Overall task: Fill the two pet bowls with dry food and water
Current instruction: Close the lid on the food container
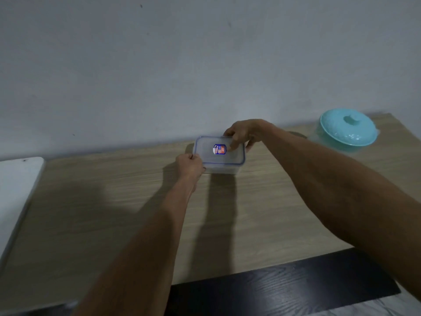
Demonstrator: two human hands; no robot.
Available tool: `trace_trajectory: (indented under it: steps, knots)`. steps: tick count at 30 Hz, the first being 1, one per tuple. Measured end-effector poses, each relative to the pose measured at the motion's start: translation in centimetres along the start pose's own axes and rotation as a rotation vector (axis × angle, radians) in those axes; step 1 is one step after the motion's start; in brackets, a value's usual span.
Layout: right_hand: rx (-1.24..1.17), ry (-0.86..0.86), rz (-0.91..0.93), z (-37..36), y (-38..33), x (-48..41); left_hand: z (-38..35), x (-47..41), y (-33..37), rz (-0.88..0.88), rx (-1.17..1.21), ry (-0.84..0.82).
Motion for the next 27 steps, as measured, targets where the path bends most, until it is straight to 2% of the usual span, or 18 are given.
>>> trace_trajectory:
  steps: [5, 10, 13, 20, 27]
  knots:
    - [-0.191, 0.067, -0.061, -0.2, 1.6, 0.5, -0.1, -0.1, -0.3, 0.017, 0.026, -0.014]
    - [-0.495, 0.425, -0.222, -1.9, 5.3, 3.2, 0.3, 0.9, 0.3, -0.012, 0.006, -0.005]
    - [-0.499, 0.582, -0.233, -3.3, 5.5, 5.0, 1.1, 1.8, 0.2, 0.02, 0.012, -0.018]
    - [-0.493, 0.597, -0.238, -4.6, 5.2, 10.4, 4.5, 6.8, -1.3, 0.121, 0.049, -0.021]
    - [-0.459, 0.593, -0.176, -7.4, 6.8, 17.9, 9.0, 14.2, -3.1, 0.087, 0.071, 0.013]
Point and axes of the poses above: each hand's wrist, its own x-axis away from the middle knuckle, its own z-axis out of the back of the hand, y = z × x, the point moved 8 cm from there along -x, towards the middle knuckle, and after that the axes turned 12 degrees about y, right-handed, at the moved point
